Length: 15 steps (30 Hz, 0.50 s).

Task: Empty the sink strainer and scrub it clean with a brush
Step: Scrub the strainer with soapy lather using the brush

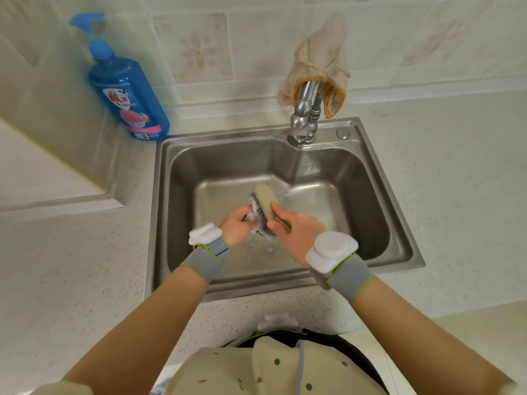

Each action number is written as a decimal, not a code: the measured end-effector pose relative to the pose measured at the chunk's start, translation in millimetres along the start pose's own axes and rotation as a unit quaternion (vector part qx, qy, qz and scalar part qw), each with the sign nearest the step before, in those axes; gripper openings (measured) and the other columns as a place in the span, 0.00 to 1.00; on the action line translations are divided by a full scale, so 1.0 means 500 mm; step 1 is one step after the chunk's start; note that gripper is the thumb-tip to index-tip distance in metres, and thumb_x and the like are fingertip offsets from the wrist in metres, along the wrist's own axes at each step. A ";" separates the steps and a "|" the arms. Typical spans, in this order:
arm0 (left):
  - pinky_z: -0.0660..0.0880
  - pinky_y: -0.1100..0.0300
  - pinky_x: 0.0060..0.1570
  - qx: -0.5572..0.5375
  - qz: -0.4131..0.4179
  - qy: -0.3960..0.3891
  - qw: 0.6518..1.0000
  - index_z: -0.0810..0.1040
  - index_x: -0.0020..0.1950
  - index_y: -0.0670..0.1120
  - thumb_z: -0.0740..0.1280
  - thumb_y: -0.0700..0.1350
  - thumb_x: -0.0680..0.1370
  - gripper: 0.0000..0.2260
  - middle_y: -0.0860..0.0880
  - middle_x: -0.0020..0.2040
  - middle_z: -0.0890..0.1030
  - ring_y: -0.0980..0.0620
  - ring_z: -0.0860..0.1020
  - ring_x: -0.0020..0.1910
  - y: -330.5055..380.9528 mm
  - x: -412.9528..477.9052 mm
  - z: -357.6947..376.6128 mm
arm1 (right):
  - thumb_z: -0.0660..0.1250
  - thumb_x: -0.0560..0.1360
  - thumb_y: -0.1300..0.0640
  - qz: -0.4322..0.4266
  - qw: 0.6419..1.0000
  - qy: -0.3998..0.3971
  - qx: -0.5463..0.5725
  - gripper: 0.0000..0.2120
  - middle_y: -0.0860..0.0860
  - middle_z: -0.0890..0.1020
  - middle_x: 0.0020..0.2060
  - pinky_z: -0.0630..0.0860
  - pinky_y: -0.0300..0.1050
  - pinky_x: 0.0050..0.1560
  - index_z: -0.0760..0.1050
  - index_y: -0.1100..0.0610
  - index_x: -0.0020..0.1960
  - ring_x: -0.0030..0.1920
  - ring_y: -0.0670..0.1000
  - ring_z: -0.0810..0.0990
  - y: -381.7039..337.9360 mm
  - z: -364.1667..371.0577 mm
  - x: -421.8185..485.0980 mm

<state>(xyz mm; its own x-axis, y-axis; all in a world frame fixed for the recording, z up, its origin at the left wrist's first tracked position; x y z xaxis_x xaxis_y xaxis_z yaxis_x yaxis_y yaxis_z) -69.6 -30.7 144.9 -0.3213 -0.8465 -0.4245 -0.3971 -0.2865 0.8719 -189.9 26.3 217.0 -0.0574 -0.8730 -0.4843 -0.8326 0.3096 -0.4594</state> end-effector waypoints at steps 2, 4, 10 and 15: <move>0.64 0.60 0.38 0.004 0.000 -0.006 1.000 0.69 0.33 0.48 0.62 0.38 0.68 0.06 0.46 0.33 0.71 0.53 0.67 0.35 -0.003 0.001 0.002 | 0.55 0.79 0.45 0.003 1.000 -0.001 0.001 0.23 0.51 0.72 0.69 0.68 0.46 0.65 0.59 0.43 0.74 0.68 0.58 0.71 0.005 0.000 0.006; 0.63 0.62 0.36 0.010 0.006 -0.015 1.000 0.70 0.33 0.49 0.59 0.41 0.65 0.03 0.48 0.33 0.71 0.56 0.67 0.34 0.005 -0.003 0.006 | 0.56 0.80 0.45 0.038 0.999 0.008 0.026 0.23 0.52 0.70 0.71 0.66 0.45 0.67 0.60 0.45 0.74 0.69 0.58 0.69 0.027 -0.015 0.029; 0.65 0.65 0.36 0.025 0.004 -0.014 1.000 0.69 0.33 0.48 0.61 0.35 0.72 0.11 0.46 0.34 0.71 0.56 0.69 0.35 -0.012 0.009 -0.008 | 0.56 0.80 0.46 0.002 1.000 0.002 0.017 0.23 0.51 0.73 0.68 0.69 0.44 0.63 0.59 0.43 0.74 0.66 0.58 0.72 0.006 0.000 0.000; 0.65 0.68 0.32 0.006 0.003 0.002 1.000 0.69 0.29 0.49 0.58 0.41 0.62 0.04 0.55 0.26 0.72 0.64 0.69 0.27 0.002 -0.001 -0.010 | 0.56 0.79 0.45 0.020 1.000 -0.003 0.024 0.23 0.52 0.73 0.68 0.69 0.44 0.63 0.60 0.43 0.74 0.66 0.58 0.73 0.018 -0.005 0.007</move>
<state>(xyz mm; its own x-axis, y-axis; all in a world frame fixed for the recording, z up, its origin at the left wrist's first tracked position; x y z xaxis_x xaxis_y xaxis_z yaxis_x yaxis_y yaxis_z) -65.6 -33.0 147.3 -0.3197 -0.8501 -0.4184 -0.4050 -0.2766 0.8715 -198.8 25.3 213.3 -0.0866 -0.8574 -0.5073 -0.8019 0.3621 -0.4752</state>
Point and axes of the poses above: each hand's wrist, its own x-axis towards the middle knuckle, its own z-axis out of the palm, y = z × x, the point moved 7 cm from there along x, towards the middle knuckle
